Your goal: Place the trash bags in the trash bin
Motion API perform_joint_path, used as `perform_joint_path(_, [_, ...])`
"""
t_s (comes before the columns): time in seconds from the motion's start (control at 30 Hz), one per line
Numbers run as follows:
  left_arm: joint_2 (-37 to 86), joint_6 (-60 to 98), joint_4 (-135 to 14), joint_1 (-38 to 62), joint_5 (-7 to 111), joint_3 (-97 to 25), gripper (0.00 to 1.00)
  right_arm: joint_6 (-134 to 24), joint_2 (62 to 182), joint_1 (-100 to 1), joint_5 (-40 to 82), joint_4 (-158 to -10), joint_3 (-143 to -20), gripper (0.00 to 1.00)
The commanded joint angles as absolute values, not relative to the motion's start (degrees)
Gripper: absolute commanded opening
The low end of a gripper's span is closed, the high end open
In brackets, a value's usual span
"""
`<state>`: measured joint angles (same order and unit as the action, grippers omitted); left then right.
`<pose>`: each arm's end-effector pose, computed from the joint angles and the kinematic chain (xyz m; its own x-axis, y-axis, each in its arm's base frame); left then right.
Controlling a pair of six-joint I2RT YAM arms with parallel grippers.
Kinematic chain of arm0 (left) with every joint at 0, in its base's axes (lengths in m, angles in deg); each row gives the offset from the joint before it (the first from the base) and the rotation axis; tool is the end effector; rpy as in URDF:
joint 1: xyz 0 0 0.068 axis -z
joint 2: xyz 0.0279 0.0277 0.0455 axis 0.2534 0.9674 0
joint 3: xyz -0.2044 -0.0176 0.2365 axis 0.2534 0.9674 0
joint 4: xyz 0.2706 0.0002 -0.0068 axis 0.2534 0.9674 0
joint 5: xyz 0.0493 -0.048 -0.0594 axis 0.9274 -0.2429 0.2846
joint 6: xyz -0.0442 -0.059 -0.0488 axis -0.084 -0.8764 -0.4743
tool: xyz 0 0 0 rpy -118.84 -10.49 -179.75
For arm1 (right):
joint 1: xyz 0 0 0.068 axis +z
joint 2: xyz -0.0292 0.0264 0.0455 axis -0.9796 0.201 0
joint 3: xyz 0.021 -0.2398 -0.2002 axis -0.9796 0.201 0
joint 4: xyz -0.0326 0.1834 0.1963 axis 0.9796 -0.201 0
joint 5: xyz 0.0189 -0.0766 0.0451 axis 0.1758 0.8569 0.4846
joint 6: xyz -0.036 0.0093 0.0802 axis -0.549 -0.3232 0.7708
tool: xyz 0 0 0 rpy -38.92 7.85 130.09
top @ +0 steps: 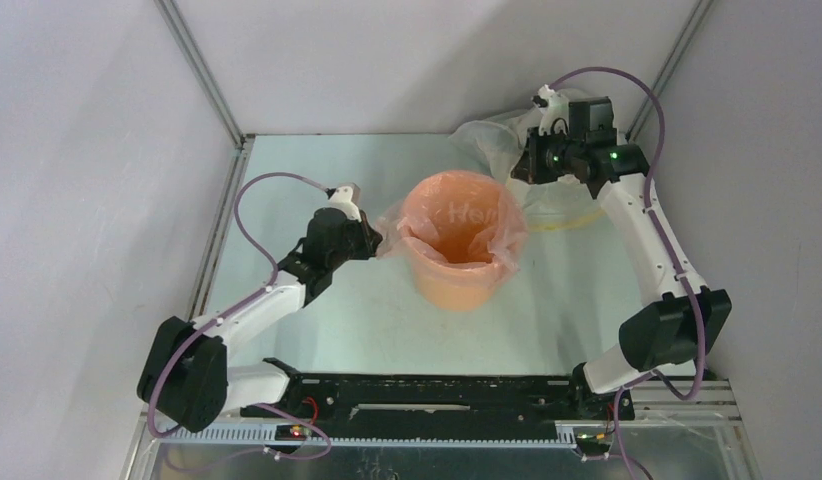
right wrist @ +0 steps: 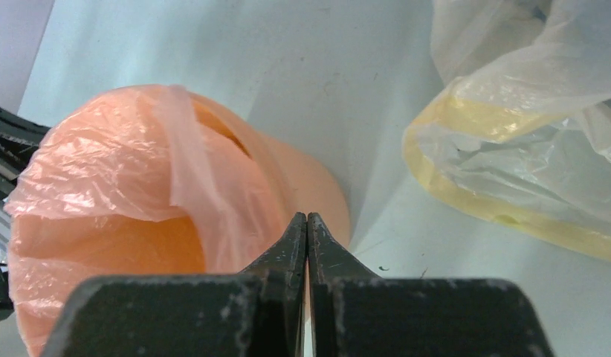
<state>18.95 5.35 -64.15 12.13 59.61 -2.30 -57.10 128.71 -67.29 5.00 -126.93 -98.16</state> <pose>0.2671 -0.1363 0.2516 -0.5511 -0.2029 -0.8094 0.2486 0.8860 -0.3914 0.3583 0.1020 0.4087 -0.6488 -0.0491 -0.7594 -0.4272 0.8493 0.3100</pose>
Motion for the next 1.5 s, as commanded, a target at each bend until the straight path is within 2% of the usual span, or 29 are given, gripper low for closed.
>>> perform_joint_path(0.0, [20.05, 5.89, -64.82, 11.77, 58.42, -4.35, 0.0, -55.76, 131.1, -68.75, 3.51, -125.43, -98.7, 0.0])
perform_joint_path(0.17, [20.52, 5.83, -65.13, 11.78, 58.25, -4.35, 0.0, -55.76, 131.33, -68.87, 4.89, -124.42, -97.63, 0.0])
perform_joint_path(0.2, [20.54, 5.78, -65.13, 11.78, 58.28, -4.35, 0.0, -55.98, 131.2, -68.85, 4.48, -124.49, -97.62, 0.04])
perform_joint_path(0.27, [20.5, 5.81, -65.13, 11.78, 58.16, -4.35, 0.0, -56.58, 130.1, -68.87, 3.17, -124.01, -97.33, 0.19])
perform_joint_path(0.33, [20.33, 5.78, -65.13, 11.78, 58.15, -4.35, 0.0, -57.17, 128.13, -68.47, 3.1, -123.0, -96.66, 0.25])
perform_joint_path(0.37, [20.04, 5.82, -65.26, 11.78, 57.99, -4.44, 0.0, -58.81, 125.81, -66.87, 4.49, -122.83, -96.55, 0.32])
perform_joint_path(0.5, [19.67, 5.53, -65.57, 11.78, 57.31, -4.44, 0.0, -61.73, 124.54, -63.13, 6.98, -124.74, -97.33, 0.43])
perform_joint_path(0.67, [19.19, 5.33, -65.57, 11.77, 57.01, -4.29, 0.0, -65.53, 126.68, -58.4, 14.28, -129.19, -99.87, 0.51])
perform_joint_path(0.83, [18.62, 5.38, -65.42, 11.78, 57.14, -4.09, 0.0, -66.45, 127.41, -56.66, 18.07, -130.95, -100.64, 0.54])
perform_joint_path(0.9, [18.52, 5.46, -65.32, 11.78, 57.18, -4.03, 0.0, -66.64, 127.13, -56.28, 18.96, -131.23, -100.7, 0.5])
perform_joint_path(1.0, [18.48, 5.46, -65.31, 11.78, 57.23, -4.0, 0.0, -66.73, 126.99, -56.15, 20.47, -132.08, -101.11, 0.34])
perform_joint_path(1.1, [18.61, 5.53, -65.31, 11.78, 57.18, -4.0, 0.0, -67.01, 127.07, -56.19, 20.37, -132.46, -101.19, 0.25])
perform_joint_path(1.2, [18.52, 5.57, -65.24, 11.78, 57.18, -4.0, 0.0, -66.56, 127.38, -56.65, 18.92, -132.38, -101.83, 0.0])
perform_joint_path(1.47, [18.47, 5.56, -64.79, 11.78, 56.77, -5.06, 0.0, -62.22, 127.51, -63.96, 10.8, -129.0, -102.42, 0.0])
